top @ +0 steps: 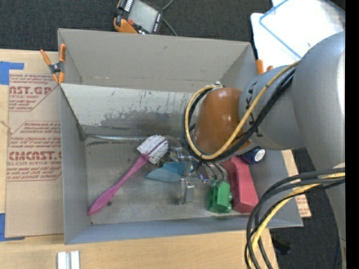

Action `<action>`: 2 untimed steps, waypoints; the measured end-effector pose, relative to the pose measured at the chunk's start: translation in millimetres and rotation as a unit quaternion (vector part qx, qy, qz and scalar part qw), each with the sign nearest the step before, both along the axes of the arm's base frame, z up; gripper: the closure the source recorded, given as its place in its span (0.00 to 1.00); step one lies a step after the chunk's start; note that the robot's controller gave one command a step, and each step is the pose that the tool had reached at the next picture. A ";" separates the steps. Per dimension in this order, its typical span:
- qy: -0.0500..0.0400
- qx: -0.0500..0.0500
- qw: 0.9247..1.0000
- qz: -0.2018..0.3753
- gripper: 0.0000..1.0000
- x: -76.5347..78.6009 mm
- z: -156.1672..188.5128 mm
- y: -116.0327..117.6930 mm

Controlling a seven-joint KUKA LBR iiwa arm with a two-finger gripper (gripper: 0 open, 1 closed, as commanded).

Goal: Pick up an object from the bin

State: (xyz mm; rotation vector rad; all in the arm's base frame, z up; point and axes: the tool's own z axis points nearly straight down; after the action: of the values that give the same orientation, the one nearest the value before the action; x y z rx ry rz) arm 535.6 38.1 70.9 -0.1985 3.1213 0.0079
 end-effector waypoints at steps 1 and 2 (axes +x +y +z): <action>0.000 0.001 0.998 -0.063 1.00 9.6 2.6 37.2; 0.000 0.001 0.998 -0.063 1.00 9.6 2.6 37.1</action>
Offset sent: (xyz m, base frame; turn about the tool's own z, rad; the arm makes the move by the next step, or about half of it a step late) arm 0.0000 0.0000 0.0000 0.0000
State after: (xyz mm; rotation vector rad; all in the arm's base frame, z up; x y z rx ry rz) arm 545.2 75.2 73.6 -0.0021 3.1269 0.0091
